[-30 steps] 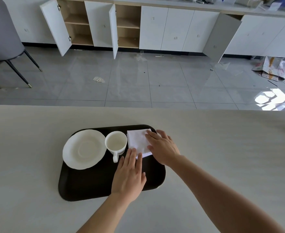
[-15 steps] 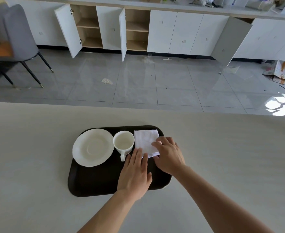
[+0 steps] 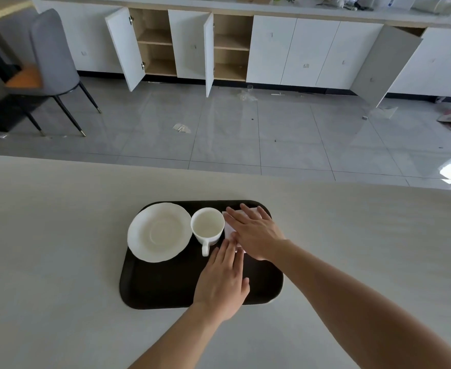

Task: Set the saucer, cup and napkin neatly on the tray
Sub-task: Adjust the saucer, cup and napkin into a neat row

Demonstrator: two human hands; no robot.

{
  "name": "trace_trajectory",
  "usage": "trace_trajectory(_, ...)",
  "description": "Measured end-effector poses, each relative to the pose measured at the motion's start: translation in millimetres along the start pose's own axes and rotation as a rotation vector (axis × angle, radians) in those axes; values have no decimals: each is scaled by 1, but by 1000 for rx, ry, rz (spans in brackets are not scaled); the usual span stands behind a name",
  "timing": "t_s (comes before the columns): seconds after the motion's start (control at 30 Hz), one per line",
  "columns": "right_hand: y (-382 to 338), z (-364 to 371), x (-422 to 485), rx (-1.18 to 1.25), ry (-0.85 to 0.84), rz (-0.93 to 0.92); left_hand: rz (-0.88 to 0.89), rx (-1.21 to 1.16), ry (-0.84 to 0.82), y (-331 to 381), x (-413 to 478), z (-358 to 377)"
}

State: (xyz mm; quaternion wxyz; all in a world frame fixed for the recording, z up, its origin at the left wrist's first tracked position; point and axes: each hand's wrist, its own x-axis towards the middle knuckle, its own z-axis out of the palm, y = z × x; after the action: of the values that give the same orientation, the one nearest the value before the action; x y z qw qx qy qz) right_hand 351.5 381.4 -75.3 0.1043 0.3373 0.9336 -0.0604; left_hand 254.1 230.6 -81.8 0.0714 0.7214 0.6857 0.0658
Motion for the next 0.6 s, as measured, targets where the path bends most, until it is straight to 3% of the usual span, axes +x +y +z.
trace_trajectory(0.13,-2,-4,-13,172,138,63,-13,-11,-19,1,-1,2)
trace_trajectory(0.3,1,9,-51,194,363,348,-23,-20,-43,0,0,5)
trace_trajectory(0.6,-3,12,-54,267,331,422,-40,-43,-79,3,-1,0)
